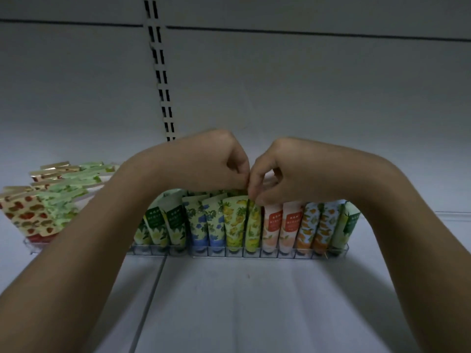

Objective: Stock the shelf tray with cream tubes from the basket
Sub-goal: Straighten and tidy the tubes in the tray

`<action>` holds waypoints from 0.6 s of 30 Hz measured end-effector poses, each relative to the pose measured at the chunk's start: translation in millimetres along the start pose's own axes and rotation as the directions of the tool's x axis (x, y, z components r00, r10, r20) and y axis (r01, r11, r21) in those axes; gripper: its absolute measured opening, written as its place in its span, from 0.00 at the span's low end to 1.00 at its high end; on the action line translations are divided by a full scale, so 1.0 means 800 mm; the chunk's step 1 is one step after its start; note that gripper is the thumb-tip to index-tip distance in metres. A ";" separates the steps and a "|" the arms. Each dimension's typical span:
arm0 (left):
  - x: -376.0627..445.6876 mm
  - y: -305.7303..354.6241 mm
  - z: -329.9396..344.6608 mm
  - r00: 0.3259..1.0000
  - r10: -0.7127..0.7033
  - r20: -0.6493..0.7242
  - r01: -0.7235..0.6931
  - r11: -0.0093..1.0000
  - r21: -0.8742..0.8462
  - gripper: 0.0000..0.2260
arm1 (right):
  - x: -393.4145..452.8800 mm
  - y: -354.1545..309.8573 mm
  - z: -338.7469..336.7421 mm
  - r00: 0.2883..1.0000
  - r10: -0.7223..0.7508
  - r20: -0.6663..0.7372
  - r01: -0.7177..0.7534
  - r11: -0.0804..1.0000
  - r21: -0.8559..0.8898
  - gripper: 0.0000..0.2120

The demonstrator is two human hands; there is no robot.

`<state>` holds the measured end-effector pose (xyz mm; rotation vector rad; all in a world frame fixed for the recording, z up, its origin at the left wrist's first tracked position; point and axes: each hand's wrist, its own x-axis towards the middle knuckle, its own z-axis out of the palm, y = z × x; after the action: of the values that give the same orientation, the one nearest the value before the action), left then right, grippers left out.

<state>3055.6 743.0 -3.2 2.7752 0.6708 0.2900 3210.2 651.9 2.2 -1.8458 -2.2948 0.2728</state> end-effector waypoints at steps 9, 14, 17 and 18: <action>0.003 -0.013 -0.003 0.994 0.021 0.105 -0.022 1.000 0.012 0.09 | 0.005 0.016 -0.007 0.999 -0.045 0.015 0.045 0.999 -0.015 0.02; 0.006 -0.015 -0.001 0.989 0.023 0.149 -0.031 0.998 0.049 0.07 | 0.011 0.011 0.001 0.997 -0.069 0.045 0.069 0.998 -0.010 0.02; 0.008 -0.016 0.004 0.988 0.041 0.147 -0.048 0.998 0.042 0.03 | 0.013 0.010 0.008 0.996 -0.078 0.033 0.079 0.997 -0.023 0.02; 0.008 -0.016 0.005 0.989 0.039 0.142 -0.046 0.998 0.042 0.03 | 0.014 0.010 0.009 0.997 -0.074 0.025 0.075 0.997 -0.023 0.02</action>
<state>3057.0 756.1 -10.1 2.8228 0.5909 0.0858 3213.8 664.5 -6.9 -1.7724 -2.3875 0.2590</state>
